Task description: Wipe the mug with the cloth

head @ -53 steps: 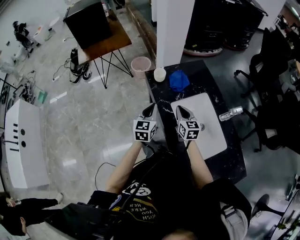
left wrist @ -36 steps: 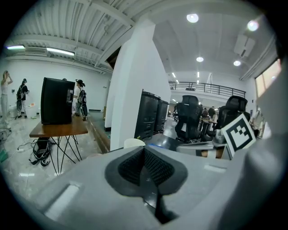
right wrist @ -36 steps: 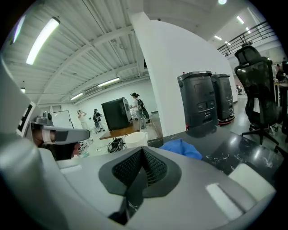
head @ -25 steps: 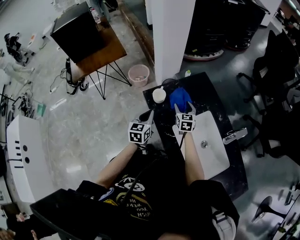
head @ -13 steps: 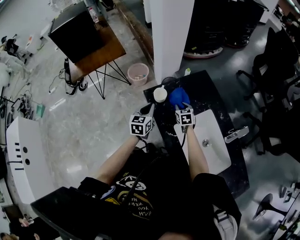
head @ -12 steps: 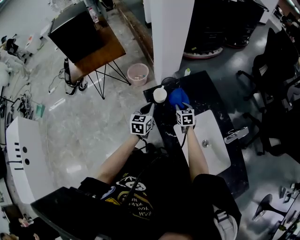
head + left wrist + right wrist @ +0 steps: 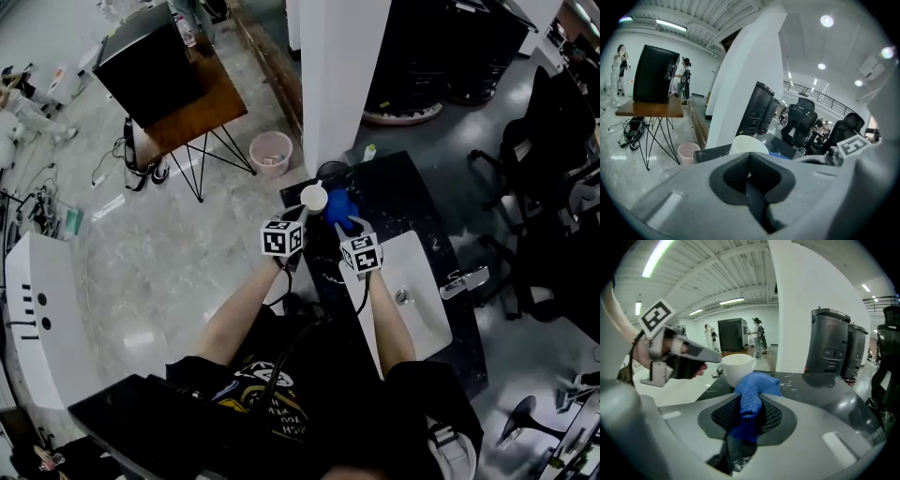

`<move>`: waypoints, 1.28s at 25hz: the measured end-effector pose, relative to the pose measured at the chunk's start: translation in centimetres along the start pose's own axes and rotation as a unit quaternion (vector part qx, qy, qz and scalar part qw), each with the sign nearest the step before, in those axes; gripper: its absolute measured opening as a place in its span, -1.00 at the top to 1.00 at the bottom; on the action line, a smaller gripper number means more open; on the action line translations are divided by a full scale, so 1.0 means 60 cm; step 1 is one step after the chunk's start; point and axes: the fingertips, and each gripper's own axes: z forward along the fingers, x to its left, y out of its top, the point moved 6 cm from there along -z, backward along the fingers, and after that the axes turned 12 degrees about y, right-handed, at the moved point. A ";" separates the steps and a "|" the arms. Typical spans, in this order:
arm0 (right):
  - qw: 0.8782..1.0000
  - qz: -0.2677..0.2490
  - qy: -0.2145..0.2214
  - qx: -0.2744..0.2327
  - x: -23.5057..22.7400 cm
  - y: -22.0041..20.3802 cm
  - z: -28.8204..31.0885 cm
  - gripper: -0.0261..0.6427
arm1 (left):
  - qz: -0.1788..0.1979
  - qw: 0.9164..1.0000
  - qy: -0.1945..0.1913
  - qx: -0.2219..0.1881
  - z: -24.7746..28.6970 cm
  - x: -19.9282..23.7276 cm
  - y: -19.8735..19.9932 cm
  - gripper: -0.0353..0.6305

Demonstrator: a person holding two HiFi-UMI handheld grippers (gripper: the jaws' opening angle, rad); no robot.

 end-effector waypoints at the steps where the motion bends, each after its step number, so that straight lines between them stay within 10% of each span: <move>1: 1.000 -0.005 0.017 -0.002 0.024 -0.008 -0.011 0.63 | -0.005 1.000 -0.007 -0.001 -0.001 -0.002 -0.003 0.88; 5: 0.997 -0.031 0.060 -0.035 0.071 -0.005 -0.046 0.64 | -0.003 1.000 -0.018 -0.006 -0.001 -0.009 -0.003 0.88; 13: 0.995 0.024 -0.069 -0.068 -0.037 0.067 -0.033 0.64 | 0.006 1.000 0.010 -0.011 -0.001 0.007 0.012 0.88; 22: 0.999 -0.034 0.038 -0.008 0.064 0.019 -0.025 0.64 | 0.001 1.000 0.005 -0.005 0.003 0.004 0.008 0.88; 28: 0.995 -0.002 -0.045 -0.087 -0.012 0.075 -0.065 0.64 | -0.019 0.999 0.019 -0.017 0.004 0.013 0.020 0.88; 32: 0.998 0.000 -0.015 -0.053 0.016 0.057 -0.037 0.64 | -0.019 1.000 0.012 -0.003 0.005 0.011 0.008 0.88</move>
